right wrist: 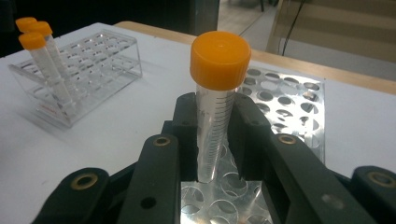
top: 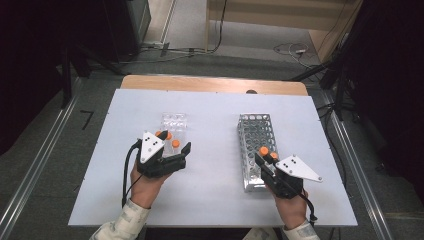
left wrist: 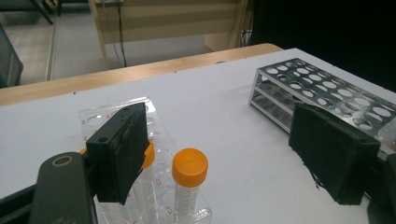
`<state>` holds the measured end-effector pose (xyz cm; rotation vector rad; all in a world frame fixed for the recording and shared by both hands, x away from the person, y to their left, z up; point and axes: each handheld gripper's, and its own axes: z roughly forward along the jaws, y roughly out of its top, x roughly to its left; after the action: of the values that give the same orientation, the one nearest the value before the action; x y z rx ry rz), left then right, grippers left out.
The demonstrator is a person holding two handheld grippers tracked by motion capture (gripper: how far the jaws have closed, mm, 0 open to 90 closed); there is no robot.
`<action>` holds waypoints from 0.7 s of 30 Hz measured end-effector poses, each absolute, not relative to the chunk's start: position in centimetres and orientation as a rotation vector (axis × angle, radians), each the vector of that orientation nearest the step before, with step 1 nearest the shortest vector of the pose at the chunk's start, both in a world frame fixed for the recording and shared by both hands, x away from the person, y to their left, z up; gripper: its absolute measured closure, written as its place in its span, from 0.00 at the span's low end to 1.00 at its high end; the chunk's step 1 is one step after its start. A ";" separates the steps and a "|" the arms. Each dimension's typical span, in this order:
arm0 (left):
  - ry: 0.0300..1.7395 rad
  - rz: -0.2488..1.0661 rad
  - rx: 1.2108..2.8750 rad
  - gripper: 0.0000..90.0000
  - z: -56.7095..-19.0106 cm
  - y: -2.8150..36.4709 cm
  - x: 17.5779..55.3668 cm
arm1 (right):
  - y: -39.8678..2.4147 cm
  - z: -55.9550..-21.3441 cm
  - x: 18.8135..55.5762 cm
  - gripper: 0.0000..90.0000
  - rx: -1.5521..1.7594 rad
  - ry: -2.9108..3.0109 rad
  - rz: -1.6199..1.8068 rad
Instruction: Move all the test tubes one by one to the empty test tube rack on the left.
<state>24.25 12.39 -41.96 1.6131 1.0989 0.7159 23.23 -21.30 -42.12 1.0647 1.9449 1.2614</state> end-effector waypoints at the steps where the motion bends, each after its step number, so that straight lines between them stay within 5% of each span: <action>1: 1.099 0.716 1.613 0.22 -42.0 12.4 24.2 | -21.3 -42.0 23.1 0.80 1.055 1.942 1.269; 21: 1.071 0.698 1.633 0.22 -41.9 11.6 24.0 | -17.6 -42.4 22.2 0.80 0.942 2.089 1.344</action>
<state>23.96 11.56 -41.86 1.6328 1.0708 0.6979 22.23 -17.62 -42.42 0.9424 2.0886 1.3438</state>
